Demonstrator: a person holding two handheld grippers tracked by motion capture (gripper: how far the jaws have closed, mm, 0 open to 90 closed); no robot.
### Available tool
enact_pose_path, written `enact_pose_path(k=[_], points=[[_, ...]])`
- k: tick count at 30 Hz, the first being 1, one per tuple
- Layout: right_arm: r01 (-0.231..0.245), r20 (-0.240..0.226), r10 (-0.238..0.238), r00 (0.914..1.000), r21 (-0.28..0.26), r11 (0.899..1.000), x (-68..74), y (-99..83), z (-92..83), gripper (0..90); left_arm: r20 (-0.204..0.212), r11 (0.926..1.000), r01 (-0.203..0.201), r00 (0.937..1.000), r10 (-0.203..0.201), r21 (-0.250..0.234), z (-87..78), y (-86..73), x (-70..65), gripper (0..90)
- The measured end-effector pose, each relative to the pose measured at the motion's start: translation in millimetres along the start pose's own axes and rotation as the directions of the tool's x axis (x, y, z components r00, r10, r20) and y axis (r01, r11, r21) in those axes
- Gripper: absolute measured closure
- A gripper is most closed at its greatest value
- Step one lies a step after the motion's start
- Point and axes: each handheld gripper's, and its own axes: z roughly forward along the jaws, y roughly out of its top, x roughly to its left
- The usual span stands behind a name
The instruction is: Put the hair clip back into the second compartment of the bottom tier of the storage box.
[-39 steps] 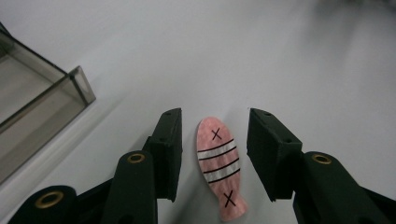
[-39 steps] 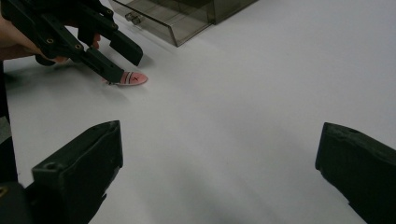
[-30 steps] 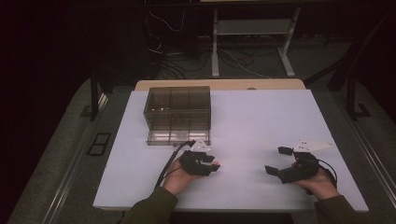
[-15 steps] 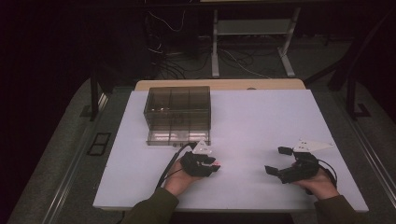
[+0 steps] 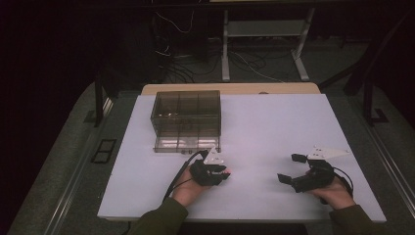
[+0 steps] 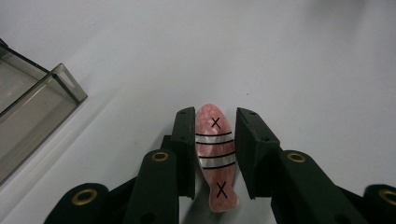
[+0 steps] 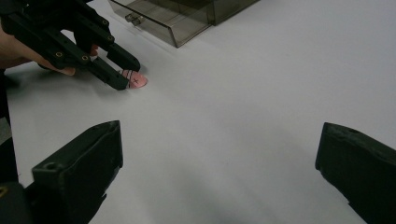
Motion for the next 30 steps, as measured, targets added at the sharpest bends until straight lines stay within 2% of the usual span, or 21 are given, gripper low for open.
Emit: enact_pose_path(k=[2,3,4,5,7,9,16,19,30], points=[[0.001,0.001,-0.001,1.0000,0.000,1.000,0.2,0.1,0.1,0.2,0.005,1.0000,0.003,1.0000,-0.003,-0.003,-0.2,0.0,0.6,68.9],[0.001,0.000,-0.001,1.0000,-0.001,1.000,0.1,0.1,0.1,0.2,0.029,0.9983,0.029,0.9992,-0.027,-0.050,-4.8,0.4,3.1,76.3],[0.001,-0.001,-0.001,1.0000,-0.001,1.000,-0.2,0.1,-0.1,0.2,0.042,0.9972,0.048,0.9981,-0.046,-0.058,-6.5,1.3,4.5,82.7],[0.001,-0.001,-0.001,1.0000,-0.001,1.000,-0.2,0.1,-0.1,0.2,0.042,0.9972,0.048,0.9981,-0.046,-0.058,-6.5,1.3,4.5,84.0],[-0.001,0.000,0.001,1.0000,-0.003,1.000,-0.6,0.1,-0.1,0.2,0.038,0.9983,0.029,0.9989,-0.027,-0.051,-6.4,0.1,4.8,83.5],[0.000,-0.001,0.000,1.0000,-0.002,1.000,-0.3,0.1,-0.2,0.2,0.039,0.9982,0.027,0.9989,-0.025,-0.054,-6.5,0.3,4.4,83.8],[0.000,-0.003,0.000,1.0000,0.001,1.000,-0.3,0.2,0.1,0.1,0.066,0.9970,0.048,0.9969,-0.044,-0.062,-8.1,1.3,4.6,85.7],[-0.002,-0.003,0.002,1.0000,0.002,1.000,-0.4,0.3,0.4,0.2,0.081,0.9944,0.071,0.9946,-0.065,-0.078,-9.5,1.2,6.3,85.7],[0.003,-0.006,-0.003,1.0000,0.002,1.000,0.0,0.3,0.6,0.2,0.113,0.9926,0.069,0.9919,-0.058,-0.099,-16.3,3.1,7.2,85.8]])
